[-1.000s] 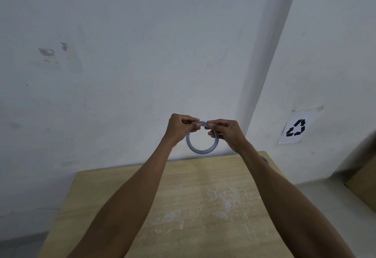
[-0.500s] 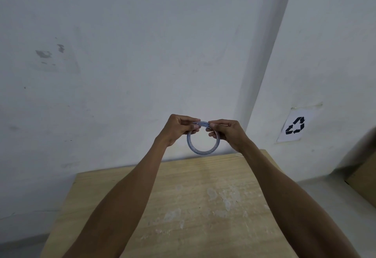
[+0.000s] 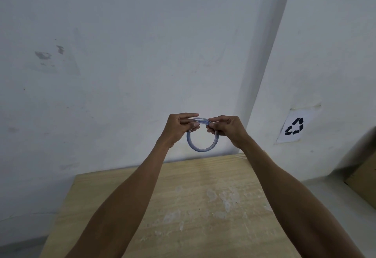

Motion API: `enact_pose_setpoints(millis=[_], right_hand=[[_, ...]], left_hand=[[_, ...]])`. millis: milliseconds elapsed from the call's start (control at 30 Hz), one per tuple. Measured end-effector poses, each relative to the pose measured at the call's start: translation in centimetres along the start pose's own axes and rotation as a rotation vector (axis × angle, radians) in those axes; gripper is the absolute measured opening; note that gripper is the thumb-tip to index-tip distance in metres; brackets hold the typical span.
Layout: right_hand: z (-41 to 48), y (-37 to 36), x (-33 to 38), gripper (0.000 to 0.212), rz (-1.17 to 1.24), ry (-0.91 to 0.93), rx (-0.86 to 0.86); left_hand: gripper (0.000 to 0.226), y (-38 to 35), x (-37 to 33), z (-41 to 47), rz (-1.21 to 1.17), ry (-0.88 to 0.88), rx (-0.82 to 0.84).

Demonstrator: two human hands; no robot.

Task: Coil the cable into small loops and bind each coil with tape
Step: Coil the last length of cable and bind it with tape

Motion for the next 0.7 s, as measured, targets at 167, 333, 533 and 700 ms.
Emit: enact_pose_setpoints(millis=[167,333,533,700], right_hand=[[0.4,0.6,-0.2,0.024,0.061,0.091,-0.127],[0.3,0.7,-0.4,0.025,0.076,0.066,-0.117],[0.4,0.7,0.0,0.022,0.026,0.013,-0.049],[0.7,0.9,-0.3,0.022,-0.004,-0.017,-0.040]], left_hand=[[0.064,0.7,0.1,-0.5,-0.084,0.177,0.168],[0.055,1.0,0.7,-0.4,-0.006,0.166,0.059],[0.046,1.5,1.7,-0.5,0.035,0.133,0.029],[0.051,1.8,1.5,-0.4,-0.001,0.147,0.050]])
Point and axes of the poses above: each hand's wrist, its own z-axis towards the middle knuckle, its own y-axis out of the back of the hand, x = y × z, the point moved 1 cm from there along z, towards the middle knuckle, and after that the axes turned 1 degree about -x, right-handed, at the moved point
